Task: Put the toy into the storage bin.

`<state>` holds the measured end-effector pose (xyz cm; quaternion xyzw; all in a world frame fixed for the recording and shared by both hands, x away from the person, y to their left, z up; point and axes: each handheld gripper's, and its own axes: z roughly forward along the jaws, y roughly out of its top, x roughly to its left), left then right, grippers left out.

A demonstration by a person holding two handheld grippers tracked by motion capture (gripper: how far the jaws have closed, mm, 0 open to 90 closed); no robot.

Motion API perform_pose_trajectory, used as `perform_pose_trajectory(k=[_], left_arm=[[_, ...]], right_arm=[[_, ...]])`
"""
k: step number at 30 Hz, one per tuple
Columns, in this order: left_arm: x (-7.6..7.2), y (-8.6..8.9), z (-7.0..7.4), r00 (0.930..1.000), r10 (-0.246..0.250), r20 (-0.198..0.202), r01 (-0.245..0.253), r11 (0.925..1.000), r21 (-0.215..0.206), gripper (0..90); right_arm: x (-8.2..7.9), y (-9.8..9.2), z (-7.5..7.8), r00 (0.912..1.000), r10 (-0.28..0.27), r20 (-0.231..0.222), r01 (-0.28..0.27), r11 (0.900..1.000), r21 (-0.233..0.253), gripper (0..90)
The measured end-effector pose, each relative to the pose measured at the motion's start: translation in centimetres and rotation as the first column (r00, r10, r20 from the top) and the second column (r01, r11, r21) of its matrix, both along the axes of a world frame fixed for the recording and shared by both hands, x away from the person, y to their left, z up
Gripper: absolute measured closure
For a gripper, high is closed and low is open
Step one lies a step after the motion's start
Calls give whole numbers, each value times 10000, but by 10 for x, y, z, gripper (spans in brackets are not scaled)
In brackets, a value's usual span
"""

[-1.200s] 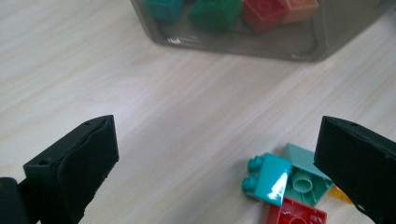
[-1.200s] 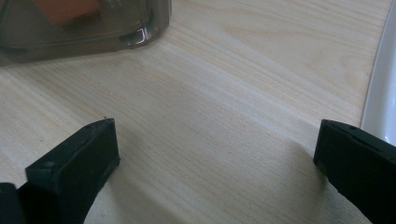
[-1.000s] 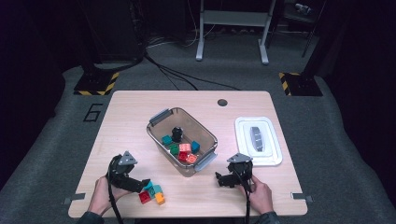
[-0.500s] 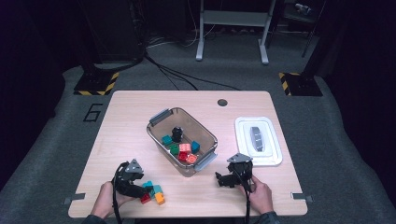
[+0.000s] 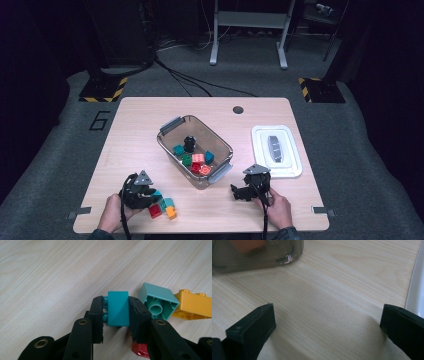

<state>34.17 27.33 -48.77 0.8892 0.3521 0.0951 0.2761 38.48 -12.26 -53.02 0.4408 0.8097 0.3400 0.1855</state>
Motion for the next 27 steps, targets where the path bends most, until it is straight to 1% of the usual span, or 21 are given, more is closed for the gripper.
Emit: perform_pose_trajectory(k=[1,4,5,6,8,10,17,18,19,22,27], left_arm=[[0,0,1,10000,-34,-10,34,10000,58,674],[1,1,2,9999,58,104,-58,10000,-52,674],[2,1,3,9999,50,101,-50,10000,-22,674],[2,2,4,9998,90,185,-90,10000,-3,674],[4,3,7,9998,66,162,-66,10000,-23,674],[5,4,11,9996,106,279,-103,9999,-80,674],[10,5,25,9986,169,492,-162,9998,-133,674],[11,4,27,9985,213,511,-202,9996,-210,674],[12,4,29,9984,188,528,-180,9997,-156,674],[16,4,36,9978,238,614,-222,9994,-262,674],[23,4,49,9961,319,819,-300,9993,-241,673]], right_arm=[[0,0,0,10000,2,-2,-2,10000,2,0],[0,0,0,10000,-2,-1,2,10000,2,0],[0,0,0,10000,2,0,-2,10000,2,0],[0,0,0,10000,3,1,-3,10000,1,0],[0,0,0,10000,1,-1,-1,10000,2,0],[0,0,0,10000,3,-1,-3,10000,0,0],[0,0,0,10000,2,23,-2,10000,-10,0],[-1,0,0,10000,-47,26,47,10000,-53,0],[-1,0,0,10000,-17,62,17,10000,-75,0],[-1,0,0,10000,-22,63,22,10000,-71,0],[-1,0,0,10000,-16,67,16,10000,-75,0]])
